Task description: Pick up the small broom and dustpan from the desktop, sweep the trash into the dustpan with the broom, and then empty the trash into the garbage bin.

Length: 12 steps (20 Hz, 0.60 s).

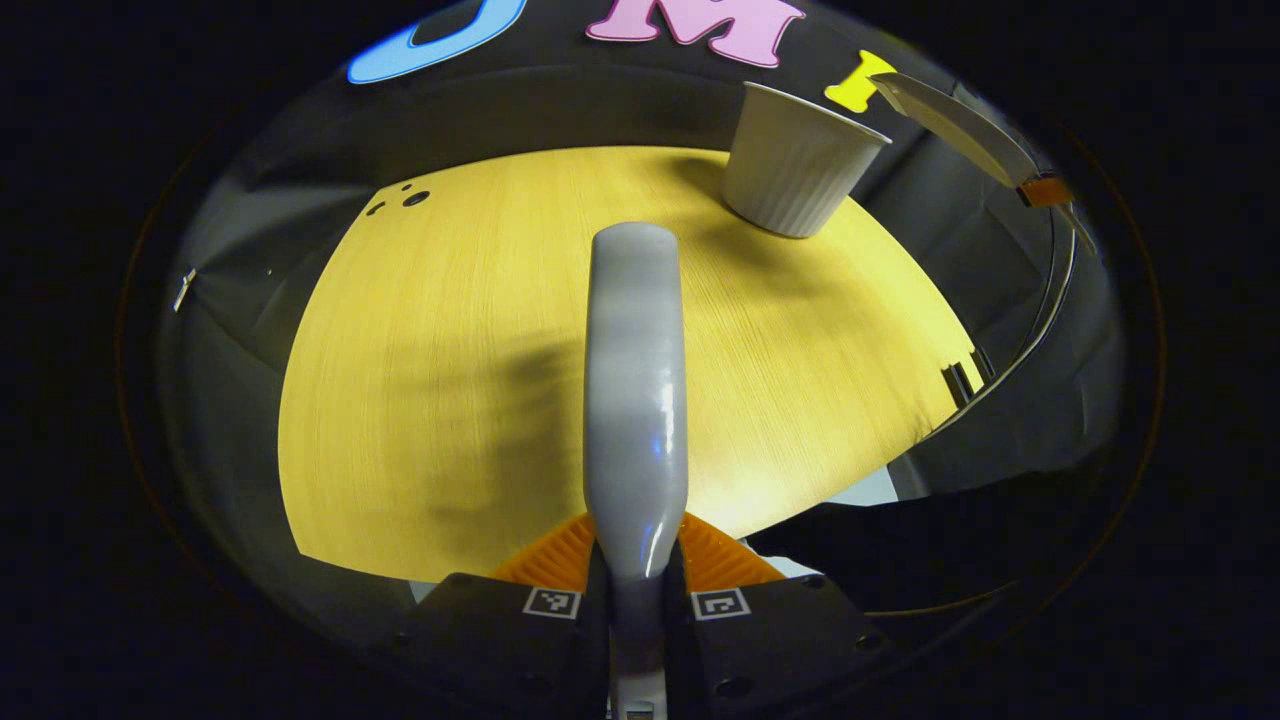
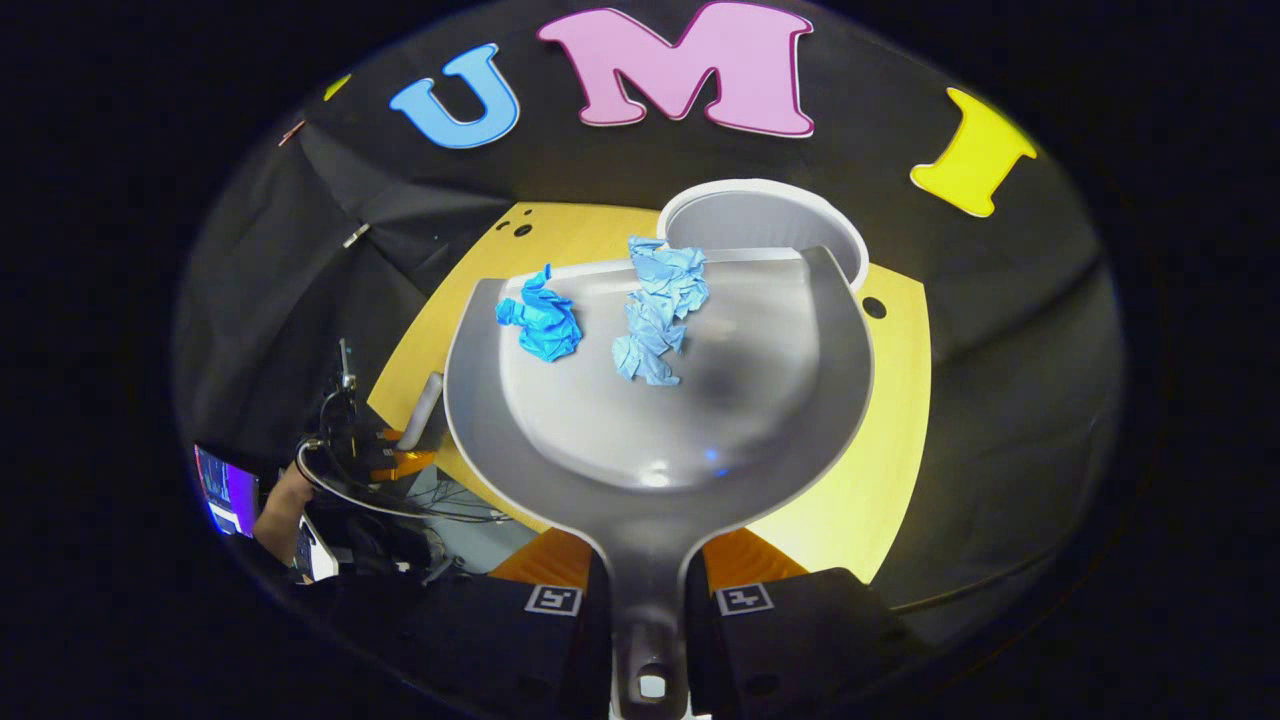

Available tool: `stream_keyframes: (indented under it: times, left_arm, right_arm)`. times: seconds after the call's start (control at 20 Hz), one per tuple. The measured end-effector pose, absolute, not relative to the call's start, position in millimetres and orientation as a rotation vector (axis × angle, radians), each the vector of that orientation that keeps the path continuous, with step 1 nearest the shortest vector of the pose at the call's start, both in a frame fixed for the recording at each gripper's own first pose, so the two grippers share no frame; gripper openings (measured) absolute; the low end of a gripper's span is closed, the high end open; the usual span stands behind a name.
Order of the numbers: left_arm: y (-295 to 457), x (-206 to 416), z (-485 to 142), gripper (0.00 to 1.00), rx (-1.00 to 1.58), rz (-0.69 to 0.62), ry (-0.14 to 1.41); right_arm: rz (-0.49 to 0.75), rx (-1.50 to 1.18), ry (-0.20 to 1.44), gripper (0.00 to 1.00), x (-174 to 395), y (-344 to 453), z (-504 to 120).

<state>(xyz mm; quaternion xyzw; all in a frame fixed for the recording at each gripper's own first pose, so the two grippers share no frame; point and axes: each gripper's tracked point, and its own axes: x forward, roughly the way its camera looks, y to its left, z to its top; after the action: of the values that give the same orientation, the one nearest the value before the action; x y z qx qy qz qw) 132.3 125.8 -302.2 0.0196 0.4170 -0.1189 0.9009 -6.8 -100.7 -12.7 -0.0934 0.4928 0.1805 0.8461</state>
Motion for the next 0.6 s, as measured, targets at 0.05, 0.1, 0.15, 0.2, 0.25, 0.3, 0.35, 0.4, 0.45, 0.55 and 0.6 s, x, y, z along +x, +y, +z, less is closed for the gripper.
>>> stream_keyframes:
  times: [0.05, 0.1, 0.15, 0.2, 0.25, 0.3, 0.35, 0.4, 0.45, 0.55, 0.6]
  left_arm:
    - [126, 134, -301, 0.29, 0.037, -0.238, 0.859]
    - [127, 136, -299, 0.26, 0.03, -0.234, 0.856]
    - [127, 136, -298, 0.29, 0.022, -0.227, 0.853]
    - [128, 138, -297, 0.26, 0.013, -0.219, 0.852]
    - [129, 139, -296, 0.26, 0.006, -0.21, 0.85]
    - [130, 140, -294, 0.26, 0.002, -0.2, 0.848]
    - [130, 142, -293, 0.26, 0.0, -0.192, 0.846]
    - [131, 143, -291, 0.26, -0.002, -0.186, 0.845]
    - [131, 143, -291, 0.26, -0.003, -0.178, 0.845]
    - [132, 143, -291, 0.29, -0.008, -0.162, 0.845]
    - [131, 142, -291, 0.26, -0.02, -0.156, 0.849]
  right_arm:
    - [0.376, -0.203, 1.03, 0.34, 1, -104, -8]
    - [0.369, -0.211, 1.019, 0.34, 15, -108, -5]
    - [0.358, -0.221, 1.008, 0.34, 29, -113, -1]
    - [0.349, -0.231, 0.997, 0.34, 41, -120, 3]
    - [0.34, -0.245, 0.986, 0.34, 52, -125, 6]
    - [0.328, -0.262, 0.973, 0.34, 65, -130, 8]
    - [0.321, -0.275, 0.966, 0.34, 77, -133, 6]
    - [0.314, -0.285, 0.96, 0.34, 88, -135, 5]
    - [0.316, -0.294, 0.958, 0.34, 97, -136, 5]
    - [0.304, -0.327, 0.952, 0.34, 119, -142, 0]
    - [0.289, -0.344, 0.946, 0.34, 129, -147, -2]
